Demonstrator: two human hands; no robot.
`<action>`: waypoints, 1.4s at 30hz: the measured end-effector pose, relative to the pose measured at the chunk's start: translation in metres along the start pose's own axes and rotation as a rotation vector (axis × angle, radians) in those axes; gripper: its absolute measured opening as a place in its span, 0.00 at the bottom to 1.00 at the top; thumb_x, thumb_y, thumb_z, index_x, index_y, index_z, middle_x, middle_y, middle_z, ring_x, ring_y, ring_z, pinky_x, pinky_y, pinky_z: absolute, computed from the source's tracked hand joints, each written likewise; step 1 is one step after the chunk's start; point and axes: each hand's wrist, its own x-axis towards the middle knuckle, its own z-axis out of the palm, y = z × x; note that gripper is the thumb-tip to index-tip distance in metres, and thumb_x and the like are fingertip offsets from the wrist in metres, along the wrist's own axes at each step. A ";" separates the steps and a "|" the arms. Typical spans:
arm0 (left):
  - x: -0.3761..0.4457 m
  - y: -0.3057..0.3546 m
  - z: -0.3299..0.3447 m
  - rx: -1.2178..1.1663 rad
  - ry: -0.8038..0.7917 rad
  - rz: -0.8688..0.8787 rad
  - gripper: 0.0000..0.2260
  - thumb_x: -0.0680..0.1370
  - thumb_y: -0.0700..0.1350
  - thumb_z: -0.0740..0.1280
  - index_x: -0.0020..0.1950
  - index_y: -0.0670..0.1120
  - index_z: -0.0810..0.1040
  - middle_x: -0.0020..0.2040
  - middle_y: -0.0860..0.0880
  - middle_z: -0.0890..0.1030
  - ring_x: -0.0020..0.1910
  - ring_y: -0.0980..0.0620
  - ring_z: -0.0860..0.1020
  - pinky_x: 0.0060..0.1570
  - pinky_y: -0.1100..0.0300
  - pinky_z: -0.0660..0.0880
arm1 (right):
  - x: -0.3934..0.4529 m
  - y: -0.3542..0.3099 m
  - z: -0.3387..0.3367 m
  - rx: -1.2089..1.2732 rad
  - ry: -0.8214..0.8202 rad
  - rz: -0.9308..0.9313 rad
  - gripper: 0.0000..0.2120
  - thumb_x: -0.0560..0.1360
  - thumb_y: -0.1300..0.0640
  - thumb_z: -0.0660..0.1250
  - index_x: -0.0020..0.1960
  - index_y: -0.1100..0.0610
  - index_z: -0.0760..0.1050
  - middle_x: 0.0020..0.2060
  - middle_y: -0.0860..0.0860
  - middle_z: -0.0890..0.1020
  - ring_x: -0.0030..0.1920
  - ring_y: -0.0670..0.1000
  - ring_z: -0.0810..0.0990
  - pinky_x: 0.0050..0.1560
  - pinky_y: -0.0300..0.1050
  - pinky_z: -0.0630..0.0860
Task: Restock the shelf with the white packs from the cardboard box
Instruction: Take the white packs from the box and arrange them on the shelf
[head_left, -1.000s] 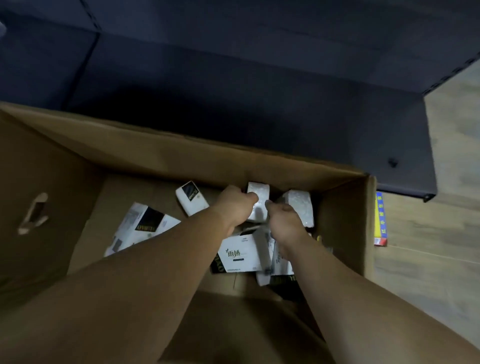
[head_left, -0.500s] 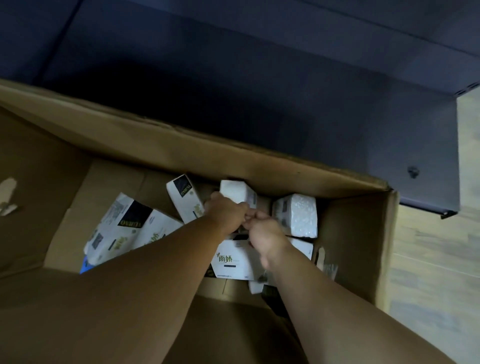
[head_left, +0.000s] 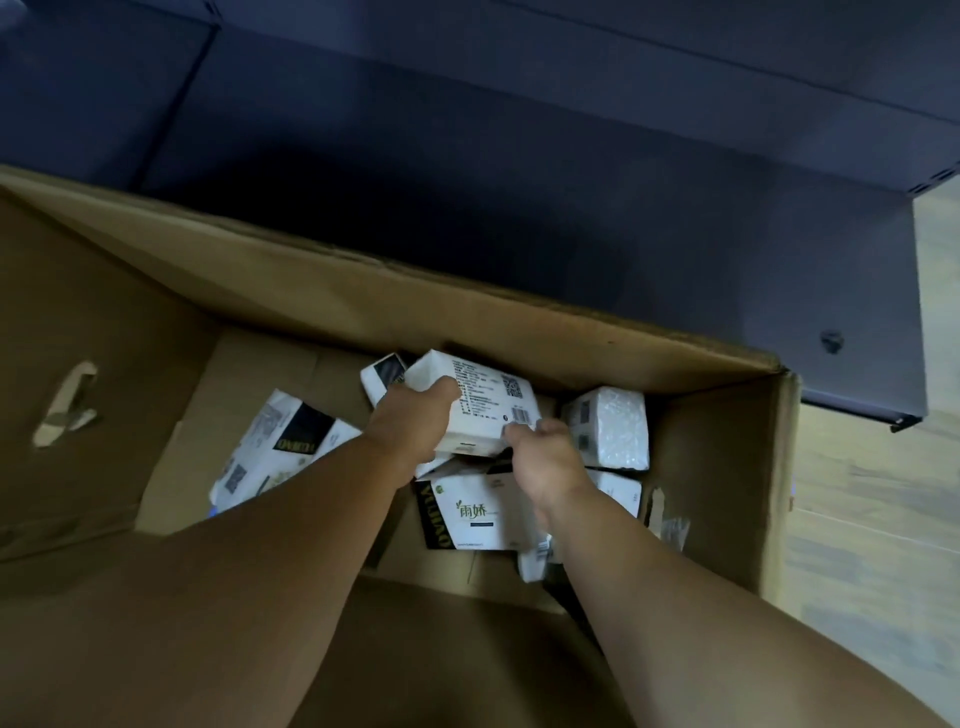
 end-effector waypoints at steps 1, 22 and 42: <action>-0.002 0.001 -0.005 -0.023 -0.013 -0.016 0.20 0.74 0.56 0.66 0.61 0.45 0.75 0.52 0.46 0.79 0.47 0.47 0.79 0.39 0.57 0.79 | -0.002 -0.002 0.000 0.023 0.035 -0.015 0.26 0.81 0.52 0.62 0.76 0.55 0.60 0.59 0.51 0.73 0.55 0.52 0.70 0.55 0.44 0.65; -0.100 0.054 -0.123 -0.140 -0.267 -0.020 0.23 0.78 0.63 0.55 0.51 0.47 0.80 0.51 0.41 0.80 0.48 0.42 0.79 0.46 0.51 0.77 | -0.131 -0.053 0.007 0.397 0.165 -0.277 0.05 0.76 0.55 0.63 0.52 0.53 0.75 0.44 0.52 0.79 0.44 0.52 0.74 0.44 0.48 0.70; -0.214 0.127 -0.155 -0.118 -0.144 0.436 0.13 0.83 0.53 0.58 0.55 0.49 0.79 0.47 0.45 0.83 0.45 0.47 0.80 0.37 0.55 0.77 | -0.243 -0.093 -0.035 0.484 0.215 -0.642 0.09 0.82 0.52 0.62 0.62 0.48 0.72 0.50 0.49 0.83 0.46 0.46 0.83 0.33 0.36 0.77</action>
